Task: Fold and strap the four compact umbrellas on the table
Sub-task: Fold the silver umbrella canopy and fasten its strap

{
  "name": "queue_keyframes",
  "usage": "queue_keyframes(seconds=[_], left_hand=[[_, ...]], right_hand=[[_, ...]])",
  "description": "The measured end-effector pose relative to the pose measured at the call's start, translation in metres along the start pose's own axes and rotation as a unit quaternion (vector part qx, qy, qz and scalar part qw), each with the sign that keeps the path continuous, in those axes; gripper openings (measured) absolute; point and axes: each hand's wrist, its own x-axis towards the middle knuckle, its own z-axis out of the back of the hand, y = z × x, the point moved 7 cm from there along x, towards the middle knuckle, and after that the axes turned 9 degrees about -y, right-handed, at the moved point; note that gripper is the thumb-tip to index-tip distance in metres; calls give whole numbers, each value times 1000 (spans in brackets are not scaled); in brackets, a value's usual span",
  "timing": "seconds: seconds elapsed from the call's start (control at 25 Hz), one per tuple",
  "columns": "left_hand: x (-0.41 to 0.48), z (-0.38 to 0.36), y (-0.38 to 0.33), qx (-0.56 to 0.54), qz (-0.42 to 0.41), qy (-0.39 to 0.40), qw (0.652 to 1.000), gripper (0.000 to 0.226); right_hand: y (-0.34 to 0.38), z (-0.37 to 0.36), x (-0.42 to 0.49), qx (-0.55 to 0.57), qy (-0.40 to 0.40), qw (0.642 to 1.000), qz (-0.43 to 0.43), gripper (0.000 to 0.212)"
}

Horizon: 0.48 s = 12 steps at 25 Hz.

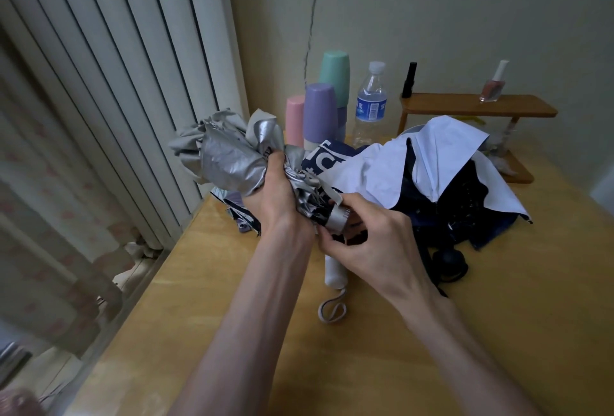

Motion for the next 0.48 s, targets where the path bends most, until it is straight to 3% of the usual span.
queue_keyframes(seconds=[0.2,0.32,0.4,0.48], left_hand=[[-9,0,1,44,29,-1,999,24],[-13,-6,-7,39,-29,11,999,24],[-17,-12,-4,46,-16,52,997,39],[-18,-16,3,55,18,92,994,39]], right_hand=[[22,5,-8,-120,-40,981,145,29],[21,6,-8,-119,-53,978,165,31],[19,9,-6,-109,-61,979,159,26],[13,12,-5,-107,-64,982,139,26]])
